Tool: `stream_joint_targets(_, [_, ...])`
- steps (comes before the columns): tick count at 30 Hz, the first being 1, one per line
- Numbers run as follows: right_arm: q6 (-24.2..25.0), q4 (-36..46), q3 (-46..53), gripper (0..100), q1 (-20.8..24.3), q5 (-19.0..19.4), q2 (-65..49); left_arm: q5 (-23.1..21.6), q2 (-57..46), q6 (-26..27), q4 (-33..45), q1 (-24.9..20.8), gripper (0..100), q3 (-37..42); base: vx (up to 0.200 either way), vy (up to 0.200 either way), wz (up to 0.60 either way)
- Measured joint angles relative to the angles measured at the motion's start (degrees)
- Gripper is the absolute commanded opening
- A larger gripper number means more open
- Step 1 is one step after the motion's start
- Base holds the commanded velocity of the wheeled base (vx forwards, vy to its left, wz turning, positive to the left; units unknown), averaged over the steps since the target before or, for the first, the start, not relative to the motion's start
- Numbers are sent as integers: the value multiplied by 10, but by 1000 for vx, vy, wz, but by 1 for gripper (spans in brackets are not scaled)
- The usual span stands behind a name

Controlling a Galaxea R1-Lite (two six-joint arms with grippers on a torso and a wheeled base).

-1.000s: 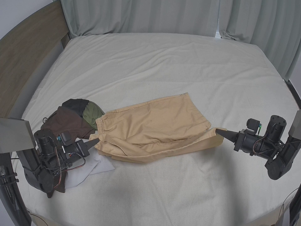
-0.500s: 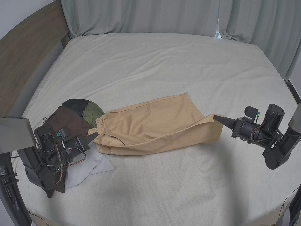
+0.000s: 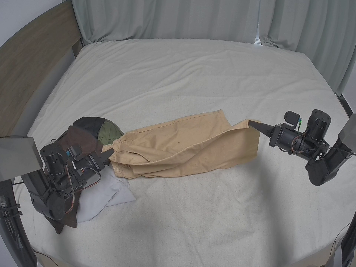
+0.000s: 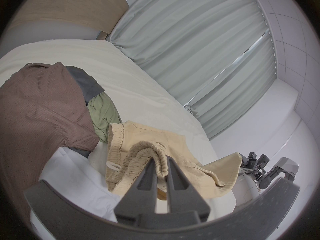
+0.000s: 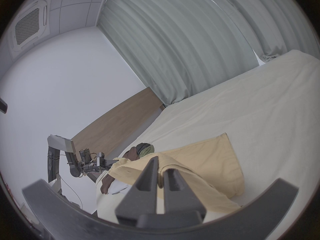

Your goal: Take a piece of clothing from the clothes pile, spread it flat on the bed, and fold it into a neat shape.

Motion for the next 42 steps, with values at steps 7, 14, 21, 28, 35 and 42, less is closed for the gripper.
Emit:
stream_joint_targets(7, [1,43,-62,0,1,0,15,14,2,-14,0,2,0,-15,0,0,0])
stream_joint_targets(14, [8,106,-149,0,5,0,36,29,8,-32,0,5,0,-35,0,0,0])
stream_joint_targets(21, [10,136,-212,0,8,-3,65,33,18,-39,0,7,0,-54,0,0,0])
stream_joint_targets(28, [12,145,-265,0,5,-15,106,34,44,-39,0,6,0,-85,0,0,0])
stream_joint_targets(35, [14,161,-312,0,4,-36,139,34,73,-42,0,6,0,-122,0,0,0])
stream_joint_targets(42, [36,163,-355,0,3,-44,168,34,100,-55,0,7,0,-158,0,0,0])
